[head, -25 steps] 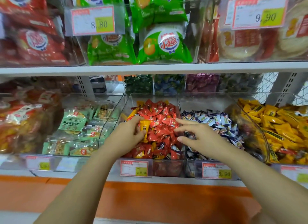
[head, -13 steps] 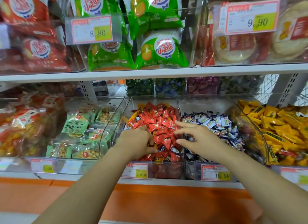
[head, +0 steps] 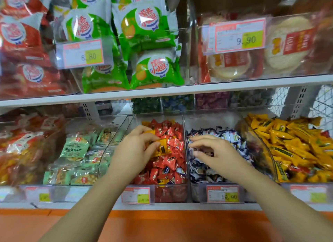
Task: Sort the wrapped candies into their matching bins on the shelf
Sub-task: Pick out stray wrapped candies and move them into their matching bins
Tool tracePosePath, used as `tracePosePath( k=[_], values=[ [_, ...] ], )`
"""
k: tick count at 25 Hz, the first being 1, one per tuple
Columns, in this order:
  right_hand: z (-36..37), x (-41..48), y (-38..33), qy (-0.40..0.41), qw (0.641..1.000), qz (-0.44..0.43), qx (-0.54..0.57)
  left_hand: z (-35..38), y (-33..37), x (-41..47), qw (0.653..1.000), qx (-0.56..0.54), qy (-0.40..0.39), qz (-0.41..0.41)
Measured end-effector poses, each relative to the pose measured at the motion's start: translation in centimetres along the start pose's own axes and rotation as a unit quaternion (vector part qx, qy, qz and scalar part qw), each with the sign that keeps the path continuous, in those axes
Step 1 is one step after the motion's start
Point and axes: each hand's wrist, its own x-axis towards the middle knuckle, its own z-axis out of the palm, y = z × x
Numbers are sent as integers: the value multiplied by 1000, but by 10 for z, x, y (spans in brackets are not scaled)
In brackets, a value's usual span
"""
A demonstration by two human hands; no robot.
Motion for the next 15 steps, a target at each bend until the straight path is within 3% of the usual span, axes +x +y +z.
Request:
tracePosePath(
  k=[5, 15],
  values=[
    [-54, -33, 30, 164, 984, 52, 33, 33, 75, 20, 995, -67, 0, 68],
    [-141, -91, 101, 311, 936, 162, 22, 165, 223, 84, 979, -175, -41, 96]
  ],
)
